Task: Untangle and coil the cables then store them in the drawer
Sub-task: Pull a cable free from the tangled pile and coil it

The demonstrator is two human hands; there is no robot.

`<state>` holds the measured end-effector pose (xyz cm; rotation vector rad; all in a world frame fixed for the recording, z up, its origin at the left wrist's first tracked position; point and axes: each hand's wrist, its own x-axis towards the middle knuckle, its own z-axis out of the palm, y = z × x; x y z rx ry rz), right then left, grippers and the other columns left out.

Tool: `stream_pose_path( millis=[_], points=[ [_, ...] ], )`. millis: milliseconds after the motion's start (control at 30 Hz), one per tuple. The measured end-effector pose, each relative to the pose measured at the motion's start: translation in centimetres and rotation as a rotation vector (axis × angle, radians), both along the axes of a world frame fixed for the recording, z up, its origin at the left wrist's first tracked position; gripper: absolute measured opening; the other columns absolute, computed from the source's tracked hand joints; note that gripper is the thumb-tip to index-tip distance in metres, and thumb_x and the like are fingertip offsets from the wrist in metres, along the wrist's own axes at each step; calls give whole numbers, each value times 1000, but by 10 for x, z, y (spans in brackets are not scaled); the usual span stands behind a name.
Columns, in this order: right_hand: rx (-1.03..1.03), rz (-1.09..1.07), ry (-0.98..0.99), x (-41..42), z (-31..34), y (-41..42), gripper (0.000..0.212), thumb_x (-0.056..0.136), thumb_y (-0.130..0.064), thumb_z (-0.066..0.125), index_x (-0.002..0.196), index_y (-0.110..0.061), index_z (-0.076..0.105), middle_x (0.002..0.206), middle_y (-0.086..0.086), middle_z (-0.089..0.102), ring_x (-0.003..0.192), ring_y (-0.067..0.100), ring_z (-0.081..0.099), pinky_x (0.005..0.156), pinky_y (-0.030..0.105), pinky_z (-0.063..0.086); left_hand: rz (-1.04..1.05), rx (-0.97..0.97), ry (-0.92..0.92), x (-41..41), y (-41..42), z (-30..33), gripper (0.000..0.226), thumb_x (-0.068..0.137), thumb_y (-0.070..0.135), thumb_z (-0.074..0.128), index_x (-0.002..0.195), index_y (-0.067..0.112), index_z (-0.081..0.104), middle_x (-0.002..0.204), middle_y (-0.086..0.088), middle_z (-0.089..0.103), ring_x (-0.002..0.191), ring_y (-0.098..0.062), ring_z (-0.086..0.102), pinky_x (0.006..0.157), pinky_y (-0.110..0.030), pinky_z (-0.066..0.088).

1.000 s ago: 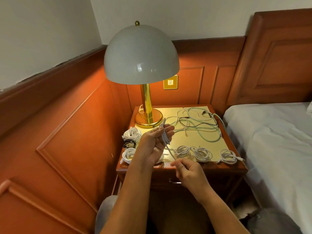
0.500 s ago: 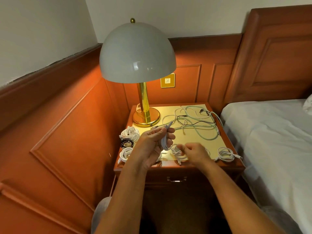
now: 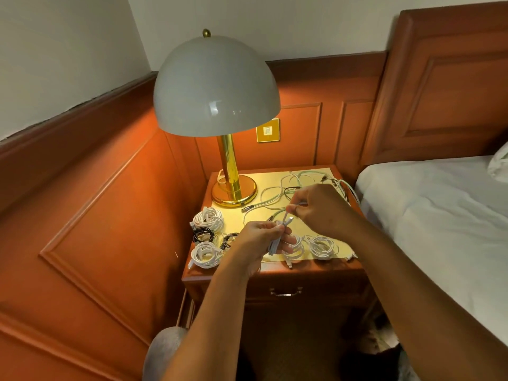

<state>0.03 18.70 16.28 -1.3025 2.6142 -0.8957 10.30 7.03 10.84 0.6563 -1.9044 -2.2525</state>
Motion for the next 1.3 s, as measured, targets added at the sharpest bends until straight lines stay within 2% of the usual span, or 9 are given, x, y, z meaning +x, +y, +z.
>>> stream_pose_path(
  millis=[100,200,367,533,733,933,1100,1200,1300],
  points=[
    [-80,-32,-58,30,-26,4,21,97,-14,53,102,-5,71,95,10,69,85,17,63,70,27,48,124,30,21,-3,4,-10,19,97,7,52,89,0,67,74,-8,71,66,-18,66,60,-25,48],
    [-281,-110,-247,66,-57,9,22,100,-11,48,114,-18,64,100,-4,65,89,6,62,73,13,50,254,328,79,-4,11,-15,19,96,3,51,90,-1,68,79,-11,69,72,-18,66,62,-25,52],
    [-570,-288,-764,83,-90,7,11,98,-11,54,96,-16,63,83,4,67,67,11,62,63,24,52,299,731,83,-4,22,-17,26,97,9,45,112,-7,60,94,-19,70,69,-22,72,58,-29,58],
    [-651,-308,-1064,83,-90,7,11,97,-8,53,100,-8,64,71,9,60,61,12,53,58,25,44,371,710,84,-5,21,-16,22,93,9,46,100,-6,60,75,-15,67,62,-22,67,62,-28,55],
    [-753,-340,-1321,80,-89,0,18,97,-8,49,92,-1,64,64,6,55,57,12,49,53,26,36,419,569,47,-8,25,-15,15,91,1,46,78,5,52,53,-2,48,52,-15,46,39,-20,35],
    [-737,-469,-1287,72,-100,-6,22,100,-23,51,106,-5,61,85,16,62,70,22,53,55,29,40,466,524,48,-8,31,-9,26,92,2,37,69,6,47,50,-3,40,42,-13,42,47,-23,39],
    [-652,-398,-1010,70,-99,1,29,101,-24,49,90,-11,72,82,10,64,72,21,51,65,31,44,443,567,94,-3,29,-15,13,87,0,37,81,5,48,70,-9,41,63,-19,43,63,-31,44],
    [-624,-437,-839,65,-99,4,23,98,-25,54,87,-13,70,86,12,69,85,30,64,79,42,54,393,379,-16,-1,24,-20,11,86,-1,44,82,1,54,78,-9,47,71,-18,45,71,-31,42],
    [-564,-393,-756,60,-97,10,21,99,-24,53,91,-13,69,89,10,68,90,25,65,75,32,54,259,139,-92,5,13,-23,14,90,3,51,83,3,62,78,-6,49,63,-12,41,58,-24,34]
  ],
)
